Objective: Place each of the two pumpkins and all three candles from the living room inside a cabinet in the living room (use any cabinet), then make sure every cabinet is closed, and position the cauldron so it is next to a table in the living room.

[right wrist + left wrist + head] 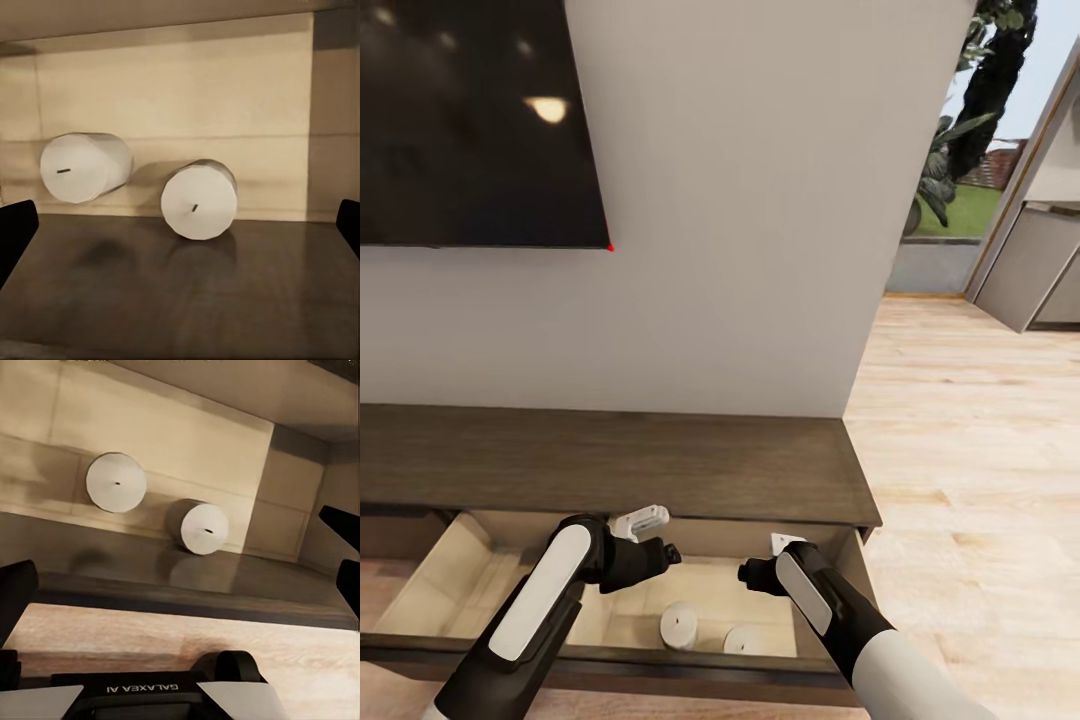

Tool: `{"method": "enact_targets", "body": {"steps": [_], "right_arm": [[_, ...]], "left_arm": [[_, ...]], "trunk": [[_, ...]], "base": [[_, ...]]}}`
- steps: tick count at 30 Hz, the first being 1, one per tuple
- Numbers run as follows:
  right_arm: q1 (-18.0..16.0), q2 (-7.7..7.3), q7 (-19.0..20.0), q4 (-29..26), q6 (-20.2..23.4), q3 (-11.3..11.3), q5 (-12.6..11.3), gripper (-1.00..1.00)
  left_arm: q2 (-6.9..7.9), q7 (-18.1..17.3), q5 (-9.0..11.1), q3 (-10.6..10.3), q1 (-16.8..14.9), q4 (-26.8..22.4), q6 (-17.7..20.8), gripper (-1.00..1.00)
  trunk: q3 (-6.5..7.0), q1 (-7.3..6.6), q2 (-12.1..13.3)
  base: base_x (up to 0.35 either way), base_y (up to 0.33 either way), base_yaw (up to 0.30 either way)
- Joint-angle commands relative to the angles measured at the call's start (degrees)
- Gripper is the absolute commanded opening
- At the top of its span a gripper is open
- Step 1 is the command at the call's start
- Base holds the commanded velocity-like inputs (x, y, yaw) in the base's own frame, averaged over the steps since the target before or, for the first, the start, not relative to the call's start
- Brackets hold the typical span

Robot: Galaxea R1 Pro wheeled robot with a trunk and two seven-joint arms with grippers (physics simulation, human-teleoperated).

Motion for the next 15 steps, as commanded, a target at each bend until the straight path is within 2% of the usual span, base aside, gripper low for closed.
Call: {"method": "enact_targets", "body": {"steps": [1, 12, 15], "right_arm": [[0.0, -0.03, -0.6, -0.1, 0.1, 0.2, -0.6, 1.0], [0.0, -0.03, -0.6, -0.1, 0.0, 0.2, -0.6, 1.0], [0.0, -0.03, -0.6, -0.1, 0.0, 0.2, -0.6, 1.0]], "left_arm": [[0.04, 0.6, 0.5, -0.1, -0.1, -0.1, 0.2, 1.0], [0.04, 0.6, 0.4, -0.4, -0.1, -0.1, 0.1, 1.0], [0.04, 0.6, 0.4, -0.4, -0.1, -0.1, 0.1, 1.0]], "trunk": [[0.13, -0.23, 0.4], [2.11, -2.65, 4.8], [2.11, -2.65, 4.8]], "base": [[0.0, 0.0, 0.0], [0.0, 0.0, 0.0], [0.0, 0.0, 0.0]]}}
